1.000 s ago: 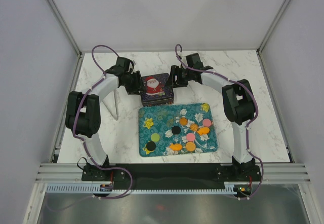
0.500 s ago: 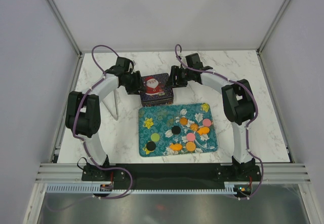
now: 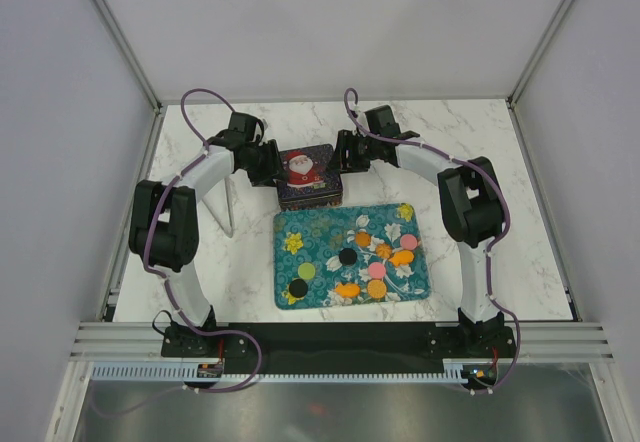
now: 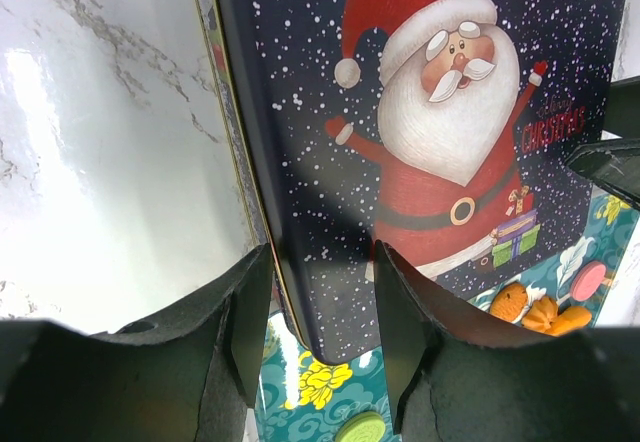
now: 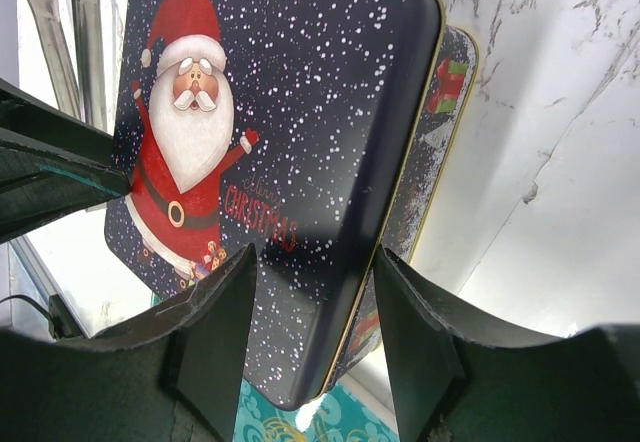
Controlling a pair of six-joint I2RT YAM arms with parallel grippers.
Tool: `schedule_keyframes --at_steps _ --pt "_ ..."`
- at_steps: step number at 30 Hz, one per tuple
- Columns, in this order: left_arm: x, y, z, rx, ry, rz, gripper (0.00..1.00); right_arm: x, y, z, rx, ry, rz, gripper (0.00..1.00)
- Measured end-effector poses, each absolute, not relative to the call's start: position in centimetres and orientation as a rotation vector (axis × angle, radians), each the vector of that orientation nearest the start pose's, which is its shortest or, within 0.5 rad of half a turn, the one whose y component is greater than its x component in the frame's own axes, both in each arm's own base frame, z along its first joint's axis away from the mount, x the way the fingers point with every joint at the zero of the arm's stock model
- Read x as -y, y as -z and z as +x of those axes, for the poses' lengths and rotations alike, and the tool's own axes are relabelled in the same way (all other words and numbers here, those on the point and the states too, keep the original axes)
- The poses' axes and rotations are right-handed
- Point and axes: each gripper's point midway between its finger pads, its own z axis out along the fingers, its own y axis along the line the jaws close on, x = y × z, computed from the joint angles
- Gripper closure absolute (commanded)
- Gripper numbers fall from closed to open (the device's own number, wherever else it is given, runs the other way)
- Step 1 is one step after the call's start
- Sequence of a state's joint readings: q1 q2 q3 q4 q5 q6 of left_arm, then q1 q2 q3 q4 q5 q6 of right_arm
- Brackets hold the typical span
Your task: Pack the cookies
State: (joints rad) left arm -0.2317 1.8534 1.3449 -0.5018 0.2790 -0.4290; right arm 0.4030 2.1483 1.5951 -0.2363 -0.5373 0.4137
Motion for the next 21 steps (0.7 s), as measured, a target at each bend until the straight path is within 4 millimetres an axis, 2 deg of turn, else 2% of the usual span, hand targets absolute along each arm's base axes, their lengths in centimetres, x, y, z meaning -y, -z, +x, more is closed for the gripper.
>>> schedule_keyframes --at_steps 21 --pt "16.2 -8.0 40.0 -2.635 0.597 -0.150 0.48 -30.6 -9.1 44.0 -2.405 -1.011 -0.285 0.43"
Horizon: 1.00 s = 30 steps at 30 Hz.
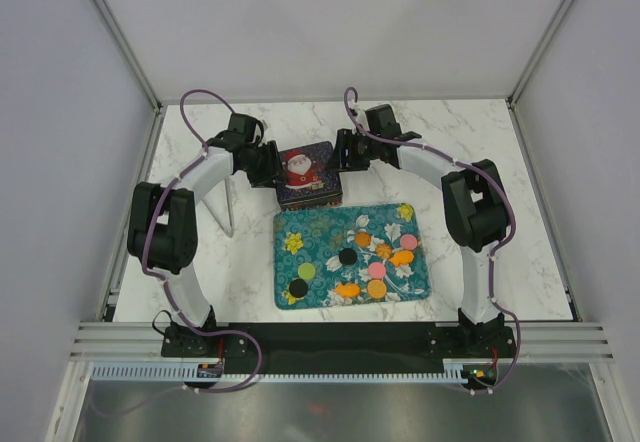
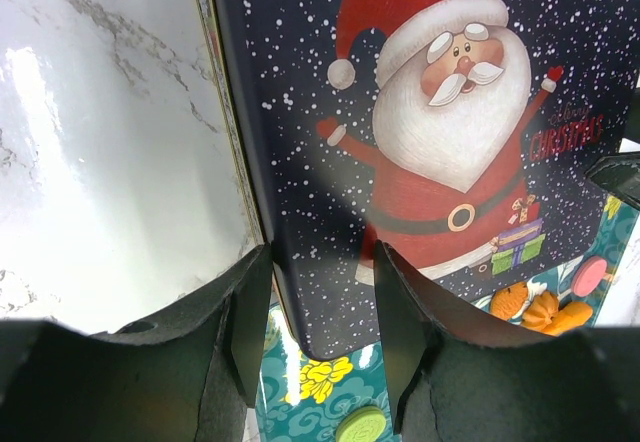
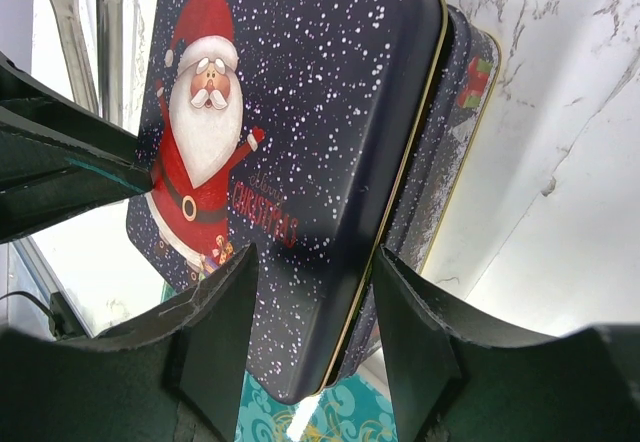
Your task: Pack the cookies
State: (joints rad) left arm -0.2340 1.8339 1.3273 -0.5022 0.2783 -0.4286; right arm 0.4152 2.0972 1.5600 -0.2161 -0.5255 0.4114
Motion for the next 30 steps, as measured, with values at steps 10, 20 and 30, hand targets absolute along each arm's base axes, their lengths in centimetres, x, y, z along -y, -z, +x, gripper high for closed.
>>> schedule_keyframes --at_steps 10,20,30 --pt "16.3 -8.1 40.0 -2.632 0.598 -0.145 0.48 -30.5 -8.6 43.9 -2.412 -1.004 -0.281 0.43" --pt "16.5 -8.1 40.0 -2.630 0.600 -0.140 0.48 -30.3 -8.0 43.6 -2.421 -0.998 -0.280 0.43" --pt "16.8 -8.1 40.0 -2.626 0.589 -0.130 0.48 -30.0 -7.7 43.5 -2.424 -0.994 -0.279 0.43"
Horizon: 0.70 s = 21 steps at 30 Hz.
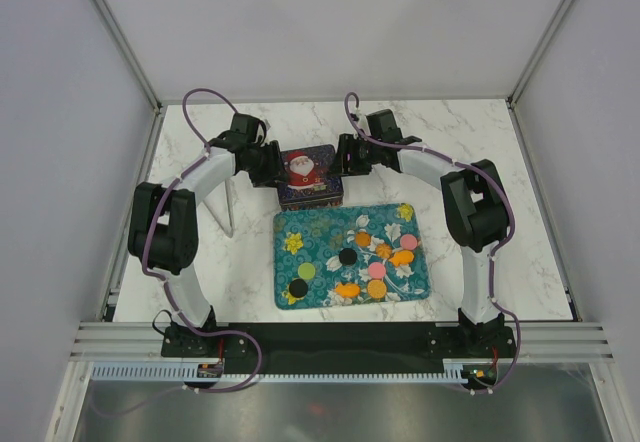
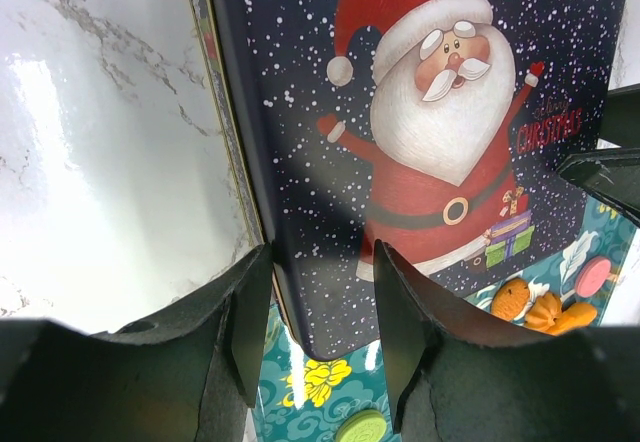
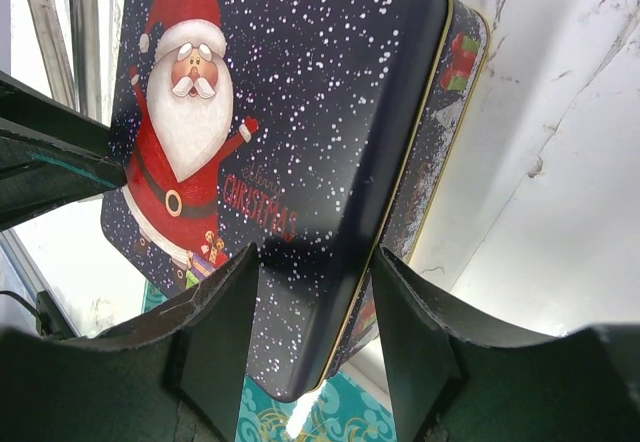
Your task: Pack the cookies
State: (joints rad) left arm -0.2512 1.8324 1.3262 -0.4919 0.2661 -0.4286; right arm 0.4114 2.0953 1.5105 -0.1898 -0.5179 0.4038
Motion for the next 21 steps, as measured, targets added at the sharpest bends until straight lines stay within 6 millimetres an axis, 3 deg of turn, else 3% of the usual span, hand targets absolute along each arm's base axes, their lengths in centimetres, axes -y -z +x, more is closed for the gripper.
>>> schedule_keyframes --at_steps 21 --pt "17.32 -7.33 39.49 -2.631 0.563 -0.105 0.48 -29.71 -7.52 43.56 -2.392 -0.997 -0.279 0.42"
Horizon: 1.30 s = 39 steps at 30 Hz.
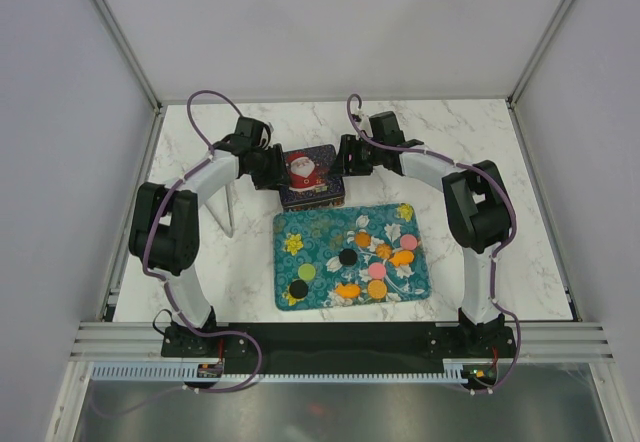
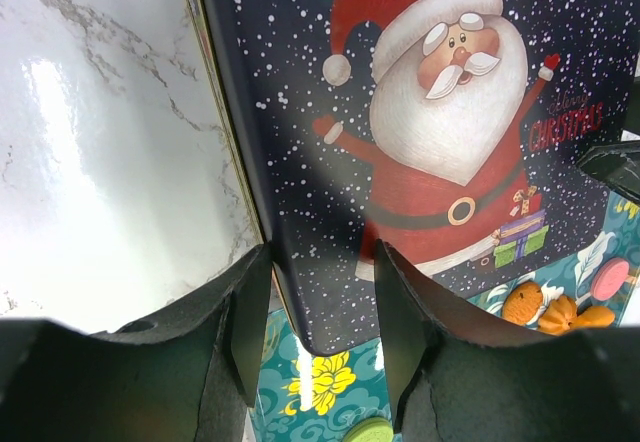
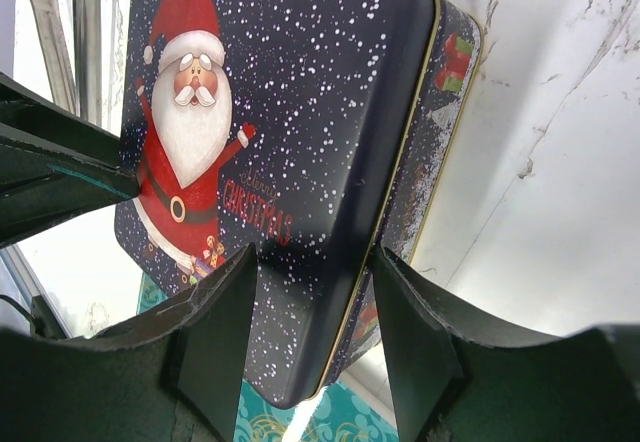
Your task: Pack the cookies
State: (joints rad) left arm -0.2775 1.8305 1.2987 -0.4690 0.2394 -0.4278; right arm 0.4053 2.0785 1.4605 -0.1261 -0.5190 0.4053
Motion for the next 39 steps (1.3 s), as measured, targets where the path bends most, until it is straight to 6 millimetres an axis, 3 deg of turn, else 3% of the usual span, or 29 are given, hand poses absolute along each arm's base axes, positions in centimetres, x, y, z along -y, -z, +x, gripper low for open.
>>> schedule_keyframes --at_steps 22,35,39 --pt "17.2 -7.4 39.4 -2.667 0.507 -0.112 0.40 -30.1 -7.2 43.7 -2.336 -1.109 -0.222 0.45" --pt "16.3 -7.5 39.3 -2.692 0.439 -0.118 0.34 -31.6 -6.7 44.0 -2.309 -1.210 -0.200 0.50" --pt "16.1 -7.4 39.2 -2.698 0.418 -0.121 0.33 -32.1 -6.7 44.3 -2.303 -1.232 -0.198 0.45"
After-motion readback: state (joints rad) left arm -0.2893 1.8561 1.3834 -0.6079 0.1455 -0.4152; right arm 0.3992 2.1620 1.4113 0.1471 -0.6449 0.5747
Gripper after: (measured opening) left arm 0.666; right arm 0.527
